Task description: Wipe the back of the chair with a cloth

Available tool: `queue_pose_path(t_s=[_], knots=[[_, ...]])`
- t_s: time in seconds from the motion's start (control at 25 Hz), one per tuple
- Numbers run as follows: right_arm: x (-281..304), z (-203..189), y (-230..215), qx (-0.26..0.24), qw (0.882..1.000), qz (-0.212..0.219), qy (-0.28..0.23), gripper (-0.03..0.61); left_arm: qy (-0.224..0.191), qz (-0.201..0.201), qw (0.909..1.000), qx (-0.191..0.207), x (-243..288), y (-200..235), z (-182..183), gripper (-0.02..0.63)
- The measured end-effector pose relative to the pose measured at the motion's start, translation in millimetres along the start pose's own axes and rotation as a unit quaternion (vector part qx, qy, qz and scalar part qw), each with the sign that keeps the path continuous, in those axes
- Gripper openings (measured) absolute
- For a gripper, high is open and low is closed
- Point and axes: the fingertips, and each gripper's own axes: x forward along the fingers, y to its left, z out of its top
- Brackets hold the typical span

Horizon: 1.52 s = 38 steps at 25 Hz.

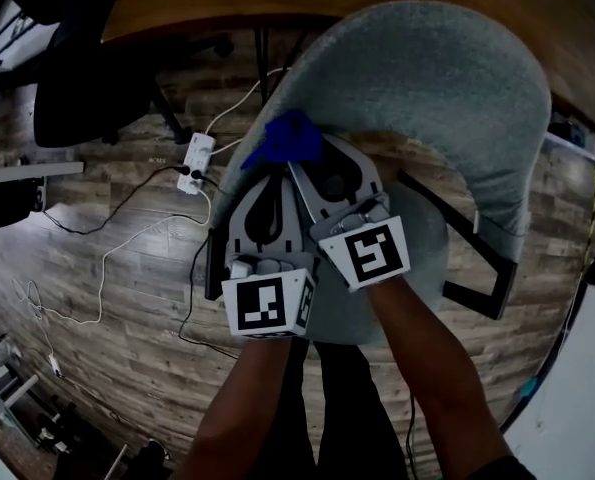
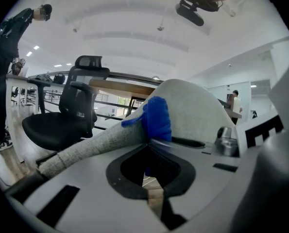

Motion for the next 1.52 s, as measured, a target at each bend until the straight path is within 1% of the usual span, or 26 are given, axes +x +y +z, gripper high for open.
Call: queue_pose_path(t_s=[0.24, 0.44, 0.6, 0.72, 0.92, 1.08, 1.32, 1.4, 1.52], knots=[[-9.1, -6.4, -33.9, 0.010, 0.999, -0.043, -0.003, 0.123, 0.008, -0.026, 0.9995, 0.013, 15.9, -17.6, -6.4, 0.002], [-15.1, -19.7, -47.9, 0.011, 0.999, -0.046, 0.012, 0.123, 0.006, -0.041, 0.9989, 0.020, 30.2, -27.9, -7.5, 0.002], [-20.5, -21.1, -63.1, 0.014, 0.997, -0.069, 0.009, 0.123, 0.006, -0.052, 0.9982, 0.029, 40.0, -36.0, -6.9, 0.002], [-25.8, -19.0, -74.5, 0.026, 0.995, -0.096, -0.002, 0.123, 0.010, -0.060, 0.9975, 0.035, 46.3, -41.2, -9.9, 0.002], [-44.2, -29.8, -93.8, 0.031, 0.991, -0.127, 0.018, 0.123, 0.018, -0.073, 0.9965, 0.036, 56.7, -56.6, -15.0, 0.003], [-57.5, -30.3, -108.4, 0.037, 0.988, -0.146, 0.008, 0.123, 0.020, -0.077, 0.9963, 0.034, 60.0, -70.0, -15.8, 0.002], [-82.1, -29.9, -133.4, 0.027, 0.981, -0.192, 0.007, 0.123, 0.029, -0.101, 0.9937, 0.041, 68.9, -94.6, -21.5, 0.002], [-88.5, -30.7, -139.9, 0.025, 0.978, -0.207, 0.005, 0.123, 0.032, -0.111, 0.9922, 0.048, 72.5, -99.9, -23.3, 0.002], [-100.7, -32.5, -146.8, 0.035, 0.972, -0.231, 0.000, 0.123, 0.024, -0.133, 0.9888, 0.062, 75.2, -113.6, -22.9, 0.002]])
